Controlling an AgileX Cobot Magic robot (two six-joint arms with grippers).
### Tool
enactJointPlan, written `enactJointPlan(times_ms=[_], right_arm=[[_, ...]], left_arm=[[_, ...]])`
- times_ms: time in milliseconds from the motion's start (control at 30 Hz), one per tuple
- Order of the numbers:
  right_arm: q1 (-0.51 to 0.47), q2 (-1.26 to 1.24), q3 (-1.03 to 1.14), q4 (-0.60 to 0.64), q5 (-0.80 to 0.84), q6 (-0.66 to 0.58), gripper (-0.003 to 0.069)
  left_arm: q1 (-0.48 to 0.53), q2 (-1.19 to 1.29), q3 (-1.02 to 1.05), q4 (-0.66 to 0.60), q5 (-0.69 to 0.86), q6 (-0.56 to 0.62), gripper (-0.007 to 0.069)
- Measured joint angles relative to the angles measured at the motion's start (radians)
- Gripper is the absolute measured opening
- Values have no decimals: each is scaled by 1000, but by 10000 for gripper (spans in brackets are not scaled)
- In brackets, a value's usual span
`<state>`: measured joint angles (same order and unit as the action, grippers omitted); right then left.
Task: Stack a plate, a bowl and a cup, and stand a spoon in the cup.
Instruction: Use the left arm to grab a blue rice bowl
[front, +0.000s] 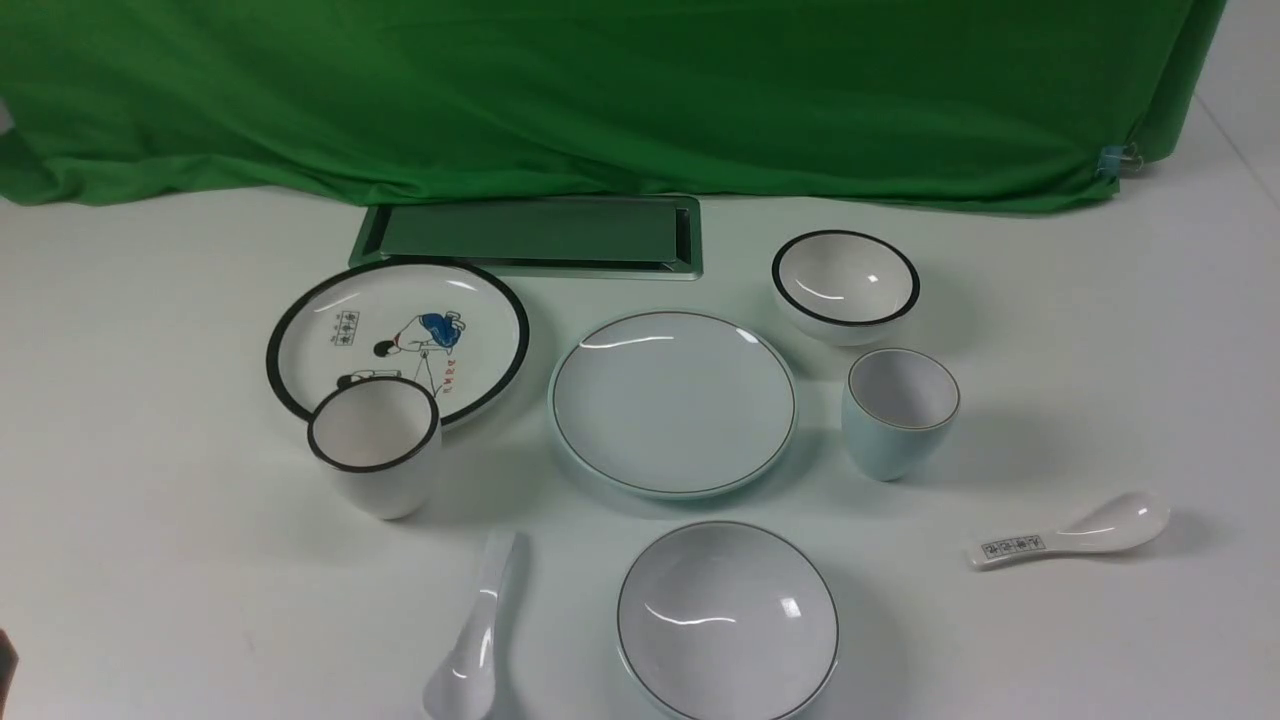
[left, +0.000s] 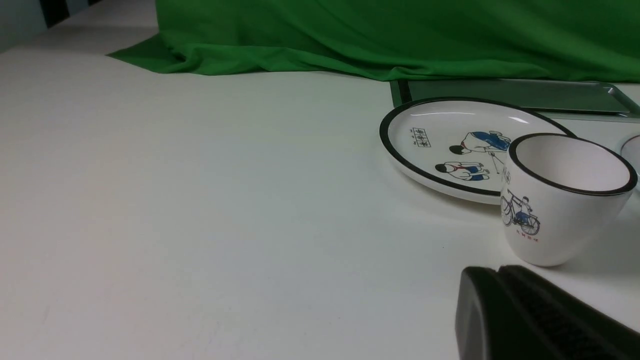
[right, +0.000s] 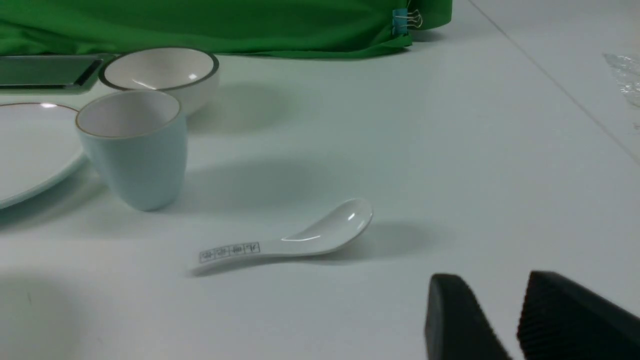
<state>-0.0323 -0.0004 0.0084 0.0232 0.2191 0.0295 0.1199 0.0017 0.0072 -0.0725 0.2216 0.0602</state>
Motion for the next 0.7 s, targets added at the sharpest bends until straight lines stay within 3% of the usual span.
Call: enactJointPlan(times_ms=[700], right_arm=[[0, 0, 0, 0, 0, 8, 242]], left_arm=[[0, 0, 0, 0, 0, 0, -29]])
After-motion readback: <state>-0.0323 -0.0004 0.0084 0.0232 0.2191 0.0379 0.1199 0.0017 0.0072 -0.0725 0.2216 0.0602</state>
